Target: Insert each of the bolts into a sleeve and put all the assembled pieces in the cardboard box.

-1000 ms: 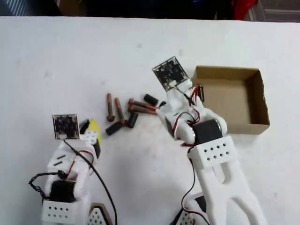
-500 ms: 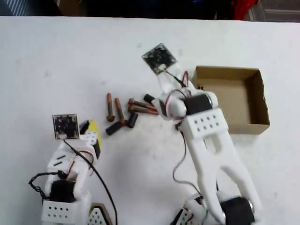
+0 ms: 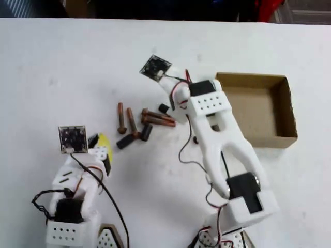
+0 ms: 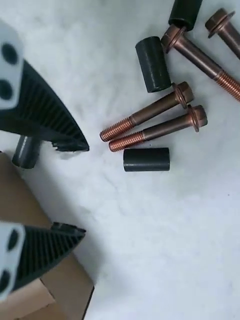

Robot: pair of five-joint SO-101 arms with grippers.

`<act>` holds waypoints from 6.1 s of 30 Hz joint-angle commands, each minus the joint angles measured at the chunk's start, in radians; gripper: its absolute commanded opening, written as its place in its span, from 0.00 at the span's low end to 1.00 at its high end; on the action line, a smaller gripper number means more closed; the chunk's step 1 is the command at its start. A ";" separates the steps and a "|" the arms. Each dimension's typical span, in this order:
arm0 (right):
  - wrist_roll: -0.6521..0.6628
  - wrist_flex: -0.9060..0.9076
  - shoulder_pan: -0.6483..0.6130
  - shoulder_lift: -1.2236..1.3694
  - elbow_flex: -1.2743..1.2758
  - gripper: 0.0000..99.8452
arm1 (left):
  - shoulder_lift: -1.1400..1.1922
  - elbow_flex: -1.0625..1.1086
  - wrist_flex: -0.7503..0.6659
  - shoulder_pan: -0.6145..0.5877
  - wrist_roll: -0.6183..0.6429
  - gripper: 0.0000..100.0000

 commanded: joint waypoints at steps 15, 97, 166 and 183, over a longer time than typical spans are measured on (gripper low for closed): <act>0.051 -0.025 -0.022 0.191 -0.216 0.22 | -0.010 0.000 0.014 -0.008 -0.008 0.07; 0.091 0.156 -0.008 0.555 -0.695 0.02 | -0.010 0.000 0.038 -0.007 -0.008 0.07; -0.307 -0.134 -0.022 -1.675 1.019 0.02 | -0.010 0.000 0.072 -0.007 -0.206 0.07; -0.350 -0.263 0.012 -1.897 1.321 0.02 | -0.008 -0.002 0.097 0.001 -0.212 0.08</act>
